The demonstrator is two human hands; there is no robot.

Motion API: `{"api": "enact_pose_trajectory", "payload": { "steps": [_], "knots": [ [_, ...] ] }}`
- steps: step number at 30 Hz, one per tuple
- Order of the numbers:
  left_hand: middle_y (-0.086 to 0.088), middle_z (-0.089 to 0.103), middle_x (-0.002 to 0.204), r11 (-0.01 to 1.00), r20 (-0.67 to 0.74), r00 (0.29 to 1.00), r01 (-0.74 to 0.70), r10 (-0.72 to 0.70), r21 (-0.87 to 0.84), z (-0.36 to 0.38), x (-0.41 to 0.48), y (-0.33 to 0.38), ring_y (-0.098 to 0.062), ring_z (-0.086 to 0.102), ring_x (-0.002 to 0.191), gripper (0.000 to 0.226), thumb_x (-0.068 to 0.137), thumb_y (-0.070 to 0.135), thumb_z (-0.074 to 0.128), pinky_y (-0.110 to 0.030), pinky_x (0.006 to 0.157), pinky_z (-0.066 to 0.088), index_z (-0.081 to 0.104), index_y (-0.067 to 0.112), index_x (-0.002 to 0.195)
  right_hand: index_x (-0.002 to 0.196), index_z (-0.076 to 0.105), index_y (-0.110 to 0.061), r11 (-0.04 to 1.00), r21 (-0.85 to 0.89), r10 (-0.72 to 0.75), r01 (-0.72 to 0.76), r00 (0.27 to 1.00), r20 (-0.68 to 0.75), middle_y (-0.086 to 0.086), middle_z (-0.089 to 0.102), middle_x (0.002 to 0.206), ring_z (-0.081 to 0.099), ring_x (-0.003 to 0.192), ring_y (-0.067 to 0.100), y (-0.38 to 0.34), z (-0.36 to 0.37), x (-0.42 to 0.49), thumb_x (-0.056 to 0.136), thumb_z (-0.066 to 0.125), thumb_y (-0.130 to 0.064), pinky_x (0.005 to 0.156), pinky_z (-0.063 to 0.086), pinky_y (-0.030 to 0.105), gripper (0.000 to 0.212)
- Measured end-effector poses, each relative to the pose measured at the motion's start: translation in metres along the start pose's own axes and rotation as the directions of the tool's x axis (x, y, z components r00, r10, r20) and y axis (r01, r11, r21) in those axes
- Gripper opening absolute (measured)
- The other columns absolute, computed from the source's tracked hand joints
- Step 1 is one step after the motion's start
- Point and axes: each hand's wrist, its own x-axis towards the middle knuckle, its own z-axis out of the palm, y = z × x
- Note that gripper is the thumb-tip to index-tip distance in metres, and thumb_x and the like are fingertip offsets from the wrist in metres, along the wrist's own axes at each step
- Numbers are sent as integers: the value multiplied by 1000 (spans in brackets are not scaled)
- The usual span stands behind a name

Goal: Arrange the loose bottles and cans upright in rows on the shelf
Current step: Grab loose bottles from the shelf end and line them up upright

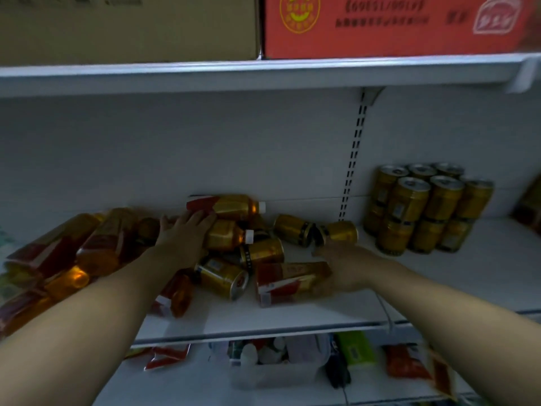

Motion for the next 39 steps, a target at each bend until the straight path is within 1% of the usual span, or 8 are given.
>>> {"api": "enact_pose_trajectory", "payload": {
  "steps": [6,10,14,20,26,30,34,39],
  "knots": [
    [-1,18,154,1000,-18,1000,-15,16,26,-1,-4,-3,-28,17,141,81,84,51,52,-63,105,19,6,29,148,151,4,-36,995,85,49,-48,999,-16,3,40,144,44,124,24,19,38,5,74,72,-54,94,38,29,104],
    [-3,22,154,993,-79,997,-4,-6,-116,-7,-7,-5,-29,22,139,81,84,53,52,-57,108,22,9,26,148,138,33,-44,961,269,-33,58,995,-99,-16,47,128,46,112,8,27,25,1,67,79,-55,80,30,0,85],
    [-5,31,150,920,-180,982,-20,-55,-390,-27,-15,6,-29,30,135,83,81,49,61,-51,107,29,17,24,147,106,49,-57,881,451,-1,144,953,-303,-28,50,107,50,99,-3,24,-14,-7,60,87,-45,76,37,7,61],
    [29,48,104,539,-256,948,-116,-192,-834,-56,-28,62,2,49,93,57,79,33,71,-4,71,34,41,35,126,93,48,-54,861,471,83,191,861,-501,-18,53,100,51,87,-3,40,-36,-13,51,78,-46,59,35,10,52],
    [21,63,97,92,-85,981,-70,-175,-993,-40,-33,145,12,59,86,53,71,10,77,-4,64,43,48,35,108,135,36,-44,821,554,252,135,785,-566,-12,37,123,42,112,6,59,-18,-23,54,74,-37,86,40,21,89],
    [25,68,85,73,-32,992,-23,-120,-997,-12,-41,187,12,62,80,49,69,4,78,-4,60,44,54,37,96,97,58,-32,765,603,287,229,717,-636,1,57,101,58,98,21,56,6,-30,56,73,-34,80,50,35,44],
    [11,60,108,-9,47,978,46,-201,-999,5,-47,208,4,59,95,59,71,8,78,-8,67,46,47,34,113,109,36,-72,609,700,277,372,728,-628,-30,56,111,53,96,-17,54,34,-27,71,81,-14,75,41,5,83],
    [18,55,106,-12,87,967,87,-241,-996,3,-49,219,14,56,85,75,72,9,77,-5,59,44,34,37,127,108,25,-80,517,764,306,385,750,-586,-26,48,119,48,96,-24,59,41,-20,73,80,-17,70,39,-1,90]
  ]
}}
